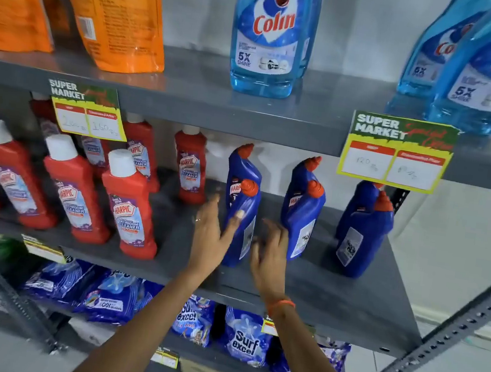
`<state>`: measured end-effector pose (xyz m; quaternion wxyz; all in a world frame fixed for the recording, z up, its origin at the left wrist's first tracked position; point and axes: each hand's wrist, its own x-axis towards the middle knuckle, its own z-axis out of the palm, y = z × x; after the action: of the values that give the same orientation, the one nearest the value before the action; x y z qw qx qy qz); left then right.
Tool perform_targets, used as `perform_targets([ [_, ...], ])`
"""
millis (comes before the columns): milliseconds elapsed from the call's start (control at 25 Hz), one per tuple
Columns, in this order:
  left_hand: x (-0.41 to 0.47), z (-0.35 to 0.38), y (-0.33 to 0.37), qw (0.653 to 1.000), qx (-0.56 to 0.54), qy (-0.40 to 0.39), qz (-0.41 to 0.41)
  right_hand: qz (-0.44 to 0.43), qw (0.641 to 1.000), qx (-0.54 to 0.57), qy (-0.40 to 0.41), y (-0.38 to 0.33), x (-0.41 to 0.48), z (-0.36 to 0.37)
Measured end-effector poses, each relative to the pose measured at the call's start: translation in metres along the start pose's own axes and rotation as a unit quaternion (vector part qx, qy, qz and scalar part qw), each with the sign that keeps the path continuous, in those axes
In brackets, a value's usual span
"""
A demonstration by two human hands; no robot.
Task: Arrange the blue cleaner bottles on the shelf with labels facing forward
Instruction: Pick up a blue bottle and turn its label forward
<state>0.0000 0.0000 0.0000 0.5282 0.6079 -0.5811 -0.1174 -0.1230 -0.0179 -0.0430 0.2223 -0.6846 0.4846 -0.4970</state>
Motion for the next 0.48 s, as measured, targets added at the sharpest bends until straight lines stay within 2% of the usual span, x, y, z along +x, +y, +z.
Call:
perform_targets([
  [80,0.011,0.005,-0.012,0.997,-0.042,-0.051,-0.035,0.103,0.992,0.009,-0.078,0.017,0.0,0.012],
  [200,0.026,0.013,-0.026,0.994,-0.037,-0.083,-0.061,0.148,0.976,0.007,-0.161,0.043,-0.002,0.028],
  [360,0.036,0.012,-0.031,0.996,-0.016,-0.082,-0.032,0.143,0.974,0.001,-0.174,0.054,0.006,0.035],
  [480,0.049,-0.006,-0.037,0.98,-0.118,-0.148,-0.059,0.205,0.951,0.112,-0.201,0.052,0.015,0.024],
])
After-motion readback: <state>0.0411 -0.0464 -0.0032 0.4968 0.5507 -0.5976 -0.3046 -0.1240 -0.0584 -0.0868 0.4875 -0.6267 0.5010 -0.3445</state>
